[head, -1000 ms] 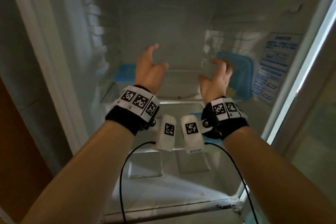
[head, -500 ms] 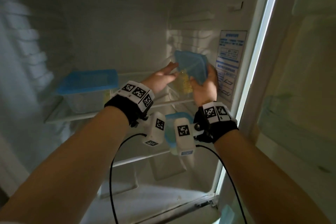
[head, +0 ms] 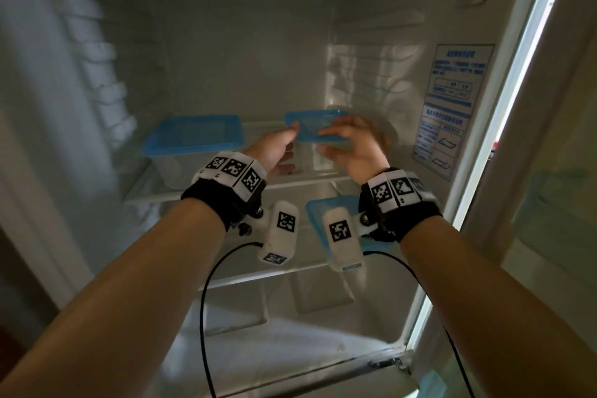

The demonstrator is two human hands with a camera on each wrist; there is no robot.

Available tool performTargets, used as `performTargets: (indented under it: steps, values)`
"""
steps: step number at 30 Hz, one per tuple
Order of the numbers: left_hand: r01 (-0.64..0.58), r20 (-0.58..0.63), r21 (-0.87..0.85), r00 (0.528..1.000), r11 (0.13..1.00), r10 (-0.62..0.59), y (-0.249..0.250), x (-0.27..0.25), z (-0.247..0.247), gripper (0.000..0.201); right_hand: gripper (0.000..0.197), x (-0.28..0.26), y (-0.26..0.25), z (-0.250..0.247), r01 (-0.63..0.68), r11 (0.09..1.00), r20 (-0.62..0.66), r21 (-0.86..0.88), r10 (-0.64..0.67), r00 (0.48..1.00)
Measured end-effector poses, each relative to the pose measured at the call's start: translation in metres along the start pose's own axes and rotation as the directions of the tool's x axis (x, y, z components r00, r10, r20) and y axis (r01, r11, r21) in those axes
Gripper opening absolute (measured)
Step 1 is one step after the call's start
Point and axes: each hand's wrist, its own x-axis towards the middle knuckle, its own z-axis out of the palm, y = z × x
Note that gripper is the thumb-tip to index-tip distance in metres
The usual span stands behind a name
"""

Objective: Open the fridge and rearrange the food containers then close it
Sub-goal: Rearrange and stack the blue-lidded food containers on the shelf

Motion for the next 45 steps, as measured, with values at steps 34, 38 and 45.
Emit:
performTargets:
  steps: [34, 38, 45]
  values:
    - [-0.067, -0.065, -0.134, 0.996, 0.989, 0.058, -0.076, -0.168, -0.031, 0.023, 0.012, -0.148, -0.033, 0.023, -0.244, 0.389, 0.012, 0.889, 0.511, 0.859]
    - [0.047, -0.017, 0.003, 0.999, 0.999, -0.047, -0.094, -0.187, -0.050, 0.015, 0.013, -0.171, -0.038, 0.039, -0.311, 0.346, 0.096, 0.885, 0.518, 0.850]
    - [0.202, -0.084, -0.101, 0.974, 0.974, -0.211, -0.119, -0.175, -0.069, 0.002, 0.014, -0.163, -0.025, 0.085, -0.551, 0.375, 0.230, 0.746, 0.631, 0.741]
